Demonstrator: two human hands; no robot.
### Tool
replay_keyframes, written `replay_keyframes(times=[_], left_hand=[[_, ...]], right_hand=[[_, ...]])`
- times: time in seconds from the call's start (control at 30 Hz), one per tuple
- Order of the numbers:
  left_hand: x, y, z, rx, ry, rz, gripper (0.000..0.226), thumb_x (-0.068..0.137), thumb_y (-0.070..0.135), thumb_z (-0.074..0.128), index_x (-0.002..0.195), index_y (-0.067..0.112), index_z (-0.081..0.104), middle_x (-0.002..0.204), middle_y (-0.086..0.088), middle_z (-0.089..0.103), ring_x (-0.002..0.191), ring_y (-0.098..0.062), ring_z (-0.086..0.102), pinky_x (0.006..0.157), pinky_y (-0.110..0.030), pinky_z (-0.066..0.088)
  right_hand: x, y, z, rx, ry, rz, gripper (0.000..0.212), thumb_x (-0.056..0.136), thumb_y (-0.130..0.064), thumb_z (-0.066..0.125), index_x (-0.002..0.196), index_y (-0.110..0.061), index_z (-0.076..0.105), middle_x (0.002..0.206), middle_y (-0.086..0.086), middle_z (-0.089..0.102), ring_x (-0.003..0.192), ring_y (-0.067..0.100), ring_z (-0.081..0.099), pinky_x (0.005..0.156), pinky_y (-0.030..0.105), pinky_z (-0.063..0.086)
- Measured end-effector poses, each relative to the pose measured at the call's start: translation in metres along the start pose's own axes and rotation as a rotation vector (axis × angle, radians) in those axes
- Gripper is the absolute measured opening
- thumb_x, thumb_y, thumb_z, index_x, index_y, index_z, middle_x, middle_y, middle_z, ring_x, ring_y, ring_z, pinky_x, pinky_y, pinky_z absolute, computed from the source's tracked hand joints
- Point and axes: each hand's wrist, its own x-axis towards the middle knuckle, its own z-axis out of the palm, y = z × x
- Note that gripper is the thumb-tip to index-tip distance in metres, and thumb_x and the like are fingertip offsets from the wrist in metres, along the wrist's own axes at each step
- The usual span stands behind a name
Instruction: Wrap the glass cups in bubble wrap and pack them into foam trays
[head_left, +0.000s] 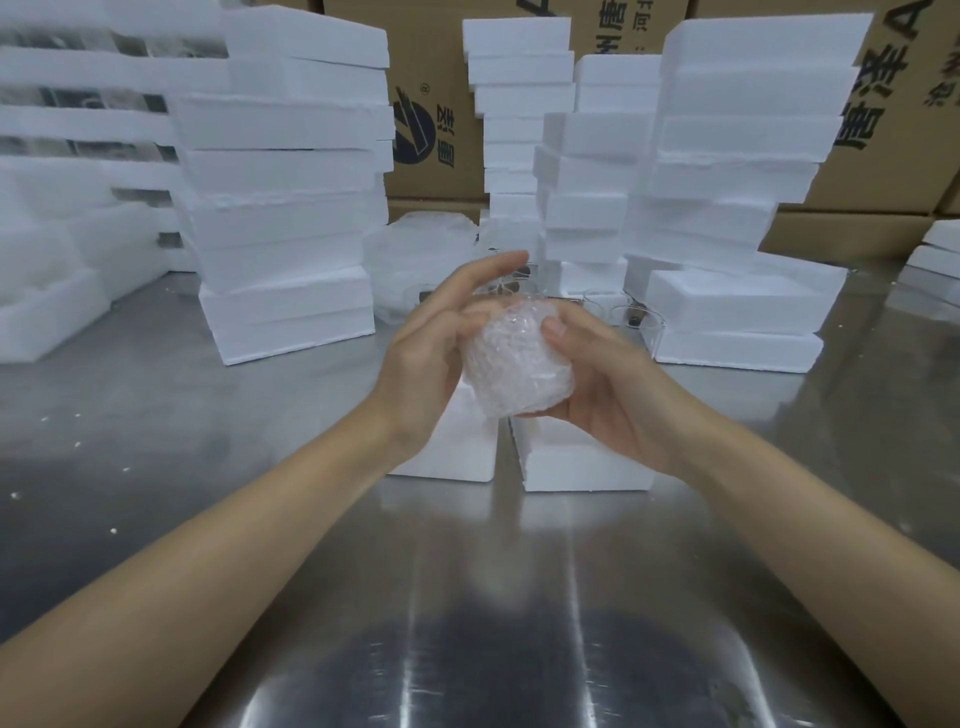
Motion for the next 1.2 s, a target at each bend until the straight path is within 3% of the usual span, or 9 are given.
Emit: replay_keyframes(times=[0.23, 0.37, 0.5, 0.6, 0.7, 0.83, 1.0, 1.13, 1.2], left_hand=[[0.005, -0.01, 0.0, 0.325, 0.295, 0.175, 0.012, 0.093, 0.018, 0.054, 0.094, 0.03, 0.052, 0.098, 0.019, 0.054, 0.094, 0.004, 0.052, 0.084, -0.015, 0.04], [0.001, -0.009, -0.001, 0.563, 0.267, 0.289, 0.022, 0.098, 0.011, 0.048, 0.093, 0.031, 0.057, 0.092, 0.02, 0.059, 0.093, 0.003, 0.056, 0.081, -0.017, 0.046], [-0.002, -0.013, 0.002, 0.697, 0.067, 0.262, 0.009, 0.099, 0.035, 0.049, 0.102, 0.027, 0.053, 0.105, 0.017, 0.047, 0.1, 0.006, 0.05, 0.085, -0.012, 0.043], [0.002, -0.016, -0.001, 0.665, 0.164, 0.187, 0.009, 0.095, 0.032, 0.056, 0.092, 0.025, 0.052, 0.101, 0.008, 0.048, 0.093, 0.0, 0.05, 0.077, -0.013, 0.044], [0.008, -0.011, -0.011, 0.422, 0.291, 0.114, 0.02, 0.097, 0.034, 0.051, 0.083, 0.02, 0.051, 0.083, 0.003, 0.051, 0.076, -0.008, 0.05, 0.072, -0.022, 0.04], [0.009, -0.009, -0.016, 0.226, 0.222, 0.119, 0.021, 0.094, 0.031, 0.048, 0.078, 0.019, 0.049, 0.071, 0.01, 0.049, 0.066, -0.01, 0.045, 0.063, -0.024, 0.038], [0.009, -0.007, -0.017, 0.229, 0.093, 0.107, 0.019, 0.096, 0.024, 0.042, 0.079, 0.017, 0.047, 0.068, 0.012, 0.048, 0.06, -0.006, 0.042, 0.057, -0.015, 0.035], [0.005, -0.008, -0.018, 0.358, 0.058, 0.089, 0.028, 0.097, 0.032, 0.038, 0.08, 0.01, 0.044, 0.072, -0.009, 0.04, 0.065, -0.023, 0.039, 0.063, -0.03, 0.035], [0.002, -0.009, -0.016, 0.475, 0.052, 0.102, 0.039, 0.095, 0.048, 0.038, 0.074, 0.015, 0.042, 0.067, -0.004, 0.038, 0.062, -0.019, 0.037, 0.061, -0.03, 0.032]], right_hand=[[0.002, 0.0, -0.004, -0.024, 0.18, -0.111, 0.023, 0.083, -0.028, 0.066, 0.103, -0.021, 0.058, 0.11, 0.005, 0.061, 0.096, 0.019, 0.066, 0.077, 0.037, 0.055], [-0.001, -0.002, 0.0, -0.212, 0.341, -0.194, 0.027, 0.075, -0.034, 0.074, 0.097, -0.026, 0.059, 0.112, 0.008, 0.055, 0.09, 0.017, 0.067, 0.069, 0.031, 0.056], [-0.001, -0.003, 0.003, -0.408, 0.437, -0.265, 0.02, 0.085, -0.032, 0.066, 0.104, -0.027, 0.059, 0.108, -0.001, 0.057, 0.089, 0.009, 0.066, 0.062, 0.022, 0.055], [0.0, -0.003, 0.003, -0.267, 0.38, -0.254, 0.03, 0.092, -0.039, 0.049, 0.119, -0.027, 0.057, 0.119, 0.004, 0.055, 0.105, 0.014, 0.063, 0.071, 0.031, 0.058], [0.003, -0.009, 0.001, -0.078, 0.372, -0.291, 0.038, 0.092, -0.034, 0.051, 0.129, -0.03, 0.043, 0.114, 0.009, 0.055, 0.1, 0.019, 0.066, 0.075, 0.031, 0.057], [0.006, -0.006, -0.003, 0.011, 0.333, -0.113, 0.072, 0.086, -0.043, 0.054, 0.148, -0.021, 0.023, 0.131, 0.011, 0.055, 0.108, 0.021, 0.065, 0.082, 0.03, 0.055], [0.003, -0.003, 0.002, 0.32, 0.099, -0.059, 0.044, 0.093, -0.031, 0.049, 0.13, -0.007, 0.047, 0.127, 0.016, 0.058, 0.103, 0.027, 0.066, 0.084, 0.032, 0.055], [0.002, -0.002, 0.001, 0.287, 0.075, -0.051, 0.042, 0.089, -0.02, 0.051, 0.129, -0.009, 0.049, 0.123, 0.011, 0.059, 0.102, 0.025, 0.066, 0.085, 0.035, 0.055], [0.001, 0.0, 0.002, 0.272, 0.078, -0.016, 0.044, 0.09, -0.012, 0.051, 0.133, -0.009, 0.047, 0.124, 0.013, 0.06, 0.106, 0.03, 0.065, 0.084, 0.038, 0.056]])
